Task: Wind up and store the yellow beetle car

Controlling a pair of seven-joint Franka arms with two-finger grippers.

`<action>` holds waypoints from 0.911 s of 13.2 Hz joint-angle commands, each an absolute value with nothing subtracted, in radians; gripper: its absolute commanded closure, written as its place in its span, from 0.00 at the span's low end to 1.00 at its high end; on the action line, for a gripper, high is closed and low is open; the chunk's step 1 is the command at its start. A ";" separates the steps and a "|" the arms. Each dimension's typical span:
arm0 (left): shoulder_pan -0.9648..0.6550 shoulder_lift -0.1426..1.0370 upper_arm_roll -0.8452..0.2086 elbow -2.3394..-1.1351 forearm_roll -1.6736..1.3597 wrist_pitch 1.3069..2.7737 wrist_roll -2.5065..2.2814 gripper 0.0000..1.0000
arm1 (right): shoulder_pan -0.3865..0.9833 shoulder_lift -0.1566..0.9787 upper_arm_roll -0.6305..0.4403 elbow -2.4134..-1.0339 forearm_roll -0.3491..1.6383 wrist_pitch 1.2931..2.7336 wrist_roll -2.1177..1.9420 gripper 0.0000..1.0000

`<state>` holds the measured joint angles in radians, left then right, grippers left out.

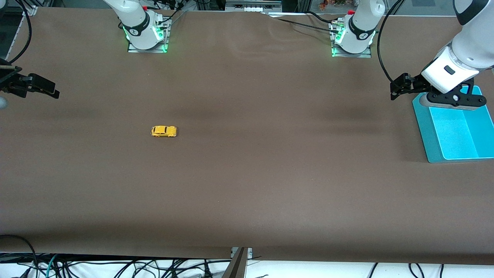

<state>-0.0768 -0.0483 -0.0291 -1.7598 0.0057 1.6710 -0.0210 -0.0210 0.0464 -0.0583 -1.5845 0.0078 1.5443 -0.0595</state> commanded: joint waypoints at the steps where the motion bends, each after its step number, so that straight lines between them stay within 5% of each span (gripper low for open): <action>1: -0.080 -0.037 -0.035 -1.723 -0.005 1.651 -0.031 0.00 | -0.037 0.041 -0.048 -1.585 0.002 1.540 -0.074 0.00; 12: -0.077 -0.035 -0.032 -1.721 -0.005 1.651 -0.031 0.00 | -0.034 0.049 -0.048 -1.583 0.011 1.540 -0.078 0.00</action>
<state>-0.0803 -0.0482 -0.0304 -1.7505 0.0057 1.6710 -0.0210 -0.0257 0.0534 -0.0583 -1.5845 0.0077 1.5456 -0.0611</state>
